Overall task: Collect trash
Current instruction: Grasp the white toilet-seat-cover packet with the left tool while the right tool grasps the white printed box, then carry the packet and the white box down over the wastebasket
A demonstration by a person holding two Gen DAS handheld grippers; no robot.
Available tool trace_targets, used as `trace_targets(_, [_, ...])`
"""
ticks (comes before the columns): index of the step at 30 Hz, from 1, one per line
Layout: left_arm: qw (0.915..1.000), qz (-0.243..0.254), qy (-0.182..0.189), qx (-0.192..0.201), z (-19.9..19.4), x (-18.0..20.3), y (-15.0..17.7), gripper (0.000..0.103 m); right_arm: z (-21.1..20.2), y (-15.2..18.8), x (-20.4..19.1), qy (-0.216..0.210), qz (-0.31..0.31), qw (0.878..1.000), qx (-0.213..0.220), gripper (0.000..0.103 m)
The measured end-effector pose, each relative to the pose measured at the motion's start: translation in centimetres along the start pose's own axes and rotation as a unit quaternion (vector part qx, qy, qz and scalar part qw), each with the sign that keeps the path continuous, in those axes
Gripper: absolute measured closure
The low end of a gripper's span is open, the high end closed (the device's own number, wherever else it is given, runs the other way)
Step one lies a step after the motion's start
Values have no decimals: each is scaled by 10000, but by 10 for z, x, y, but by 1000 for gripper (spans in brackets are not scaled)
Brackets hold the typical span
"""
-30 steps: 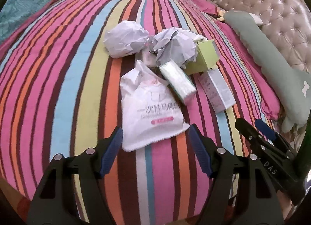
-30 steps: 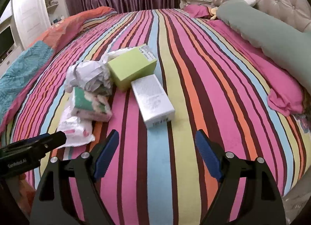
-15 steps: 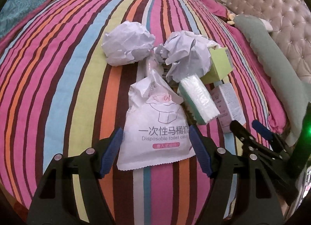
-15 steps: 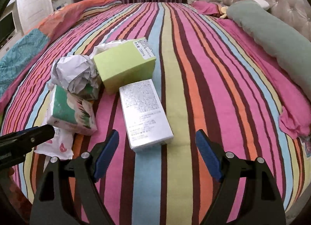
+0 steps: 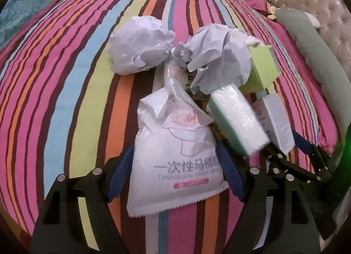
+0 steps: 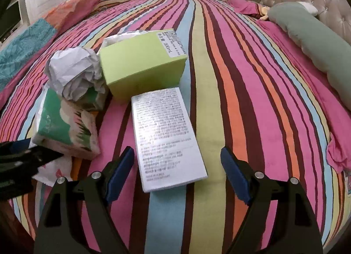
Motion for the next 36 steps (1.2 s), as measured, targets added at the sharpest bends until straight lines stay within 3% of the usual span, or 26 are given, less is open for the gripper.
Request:
trace_targets(8, [9975,528,-397,240,15,9,-2,29,11,-1,4,-27,207,9998,-61,28])
trace_targets(12, [9949,858,-346,394,13,5,4,35,7,0,1,-80,309,9995,-8,50])
trace_targets(23, [9941,832,-191,665,-32,-45,24,37,-25,17,-26,-134,312,9993,178,51])
trace_targets(36, [9914,793,48,1043,-103,-100,54,37,-79,60,-15,-369,1289,9903,352,51])
Point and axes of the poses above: each gripper's, at about its wrist camera, not at the fingertips, and z roughly the way its jaws point, x to its right, y to its underside, the point moved 6 cm from there along z, roughly the way its jaws point, and after that the axes turned 13 degrees about -z, right-handed, at the moved point
